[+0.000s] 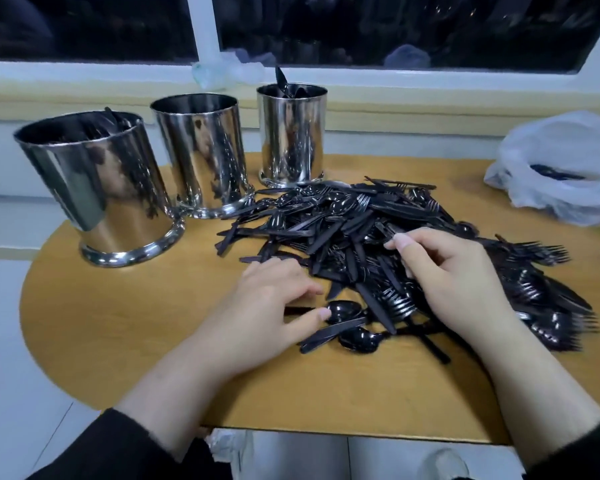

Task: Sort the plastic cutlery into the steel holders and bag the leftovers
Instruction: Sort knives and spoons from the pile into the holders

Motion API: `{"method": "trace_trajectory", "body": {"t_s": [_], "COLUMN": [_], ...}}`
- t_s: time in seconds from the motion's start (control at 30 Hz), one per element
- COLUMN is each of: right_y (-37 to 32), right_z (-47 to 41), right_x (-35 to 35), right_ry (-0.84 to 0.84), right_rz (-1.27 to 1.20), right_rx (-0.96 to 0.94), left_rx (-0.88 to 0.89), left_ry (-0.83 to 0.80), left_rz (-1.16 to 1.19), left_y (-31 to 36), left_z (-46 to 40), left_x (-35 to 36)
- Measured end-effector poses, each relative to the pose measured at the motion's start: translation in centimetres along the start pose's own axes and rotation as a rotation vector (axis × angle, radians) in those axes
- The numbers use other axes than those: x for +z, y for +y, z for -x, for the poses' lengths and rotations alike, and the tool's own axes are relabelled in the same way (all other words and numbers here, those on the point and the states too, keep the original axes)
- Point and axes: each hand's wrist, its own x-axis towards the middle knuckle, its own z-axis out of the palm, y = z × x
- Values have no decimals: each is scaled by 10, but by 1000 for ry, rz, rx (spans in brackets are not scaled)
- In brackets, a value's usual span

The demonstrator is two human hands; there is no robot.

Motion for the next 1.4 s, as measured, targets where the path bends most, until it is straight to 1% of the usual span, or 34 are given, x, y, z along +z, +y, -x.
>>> {"method": "trace_trajectory", "body": {"t_s": [0.17,0.27,0.4,0.57,0.67,0.83,1.0,1.13,1.27,1.4], "right_y": [1,6,8,9,11,12,10,11,9,3], "right_z": [9,16,24,33,36,39,39,40,42,43], "right_x": [-5,-7,-17,-29,-34,-31,-28,-31,-38,-42], "right_ry": [-193,-307,-410,-461,-459,-537,-540,-542,-495,-335], "right_rz": [36,105,160,244,304,414,435,392,216,-5], "right_rx": [-38,-79,-118,-161,-140,-81,-88,-89,-46,3], "left_rx": [-99,-112,-132,-196,-268,-362,-381,-383,-366,-416], "left_ry": [-86,-64,-31,3,54,71,98,136,224,278], "left_rz": [-132,-117,-70,-54,-10,37,87,136,228,376], "left_y": [6,6,7,13,17,20,18,18,24,36], "left_z": [0,-1,-1,-2,0,3,2,3,5,6], "left_x": [6,7,5,2,-1,-3,-4,-5,-9,-9]}}
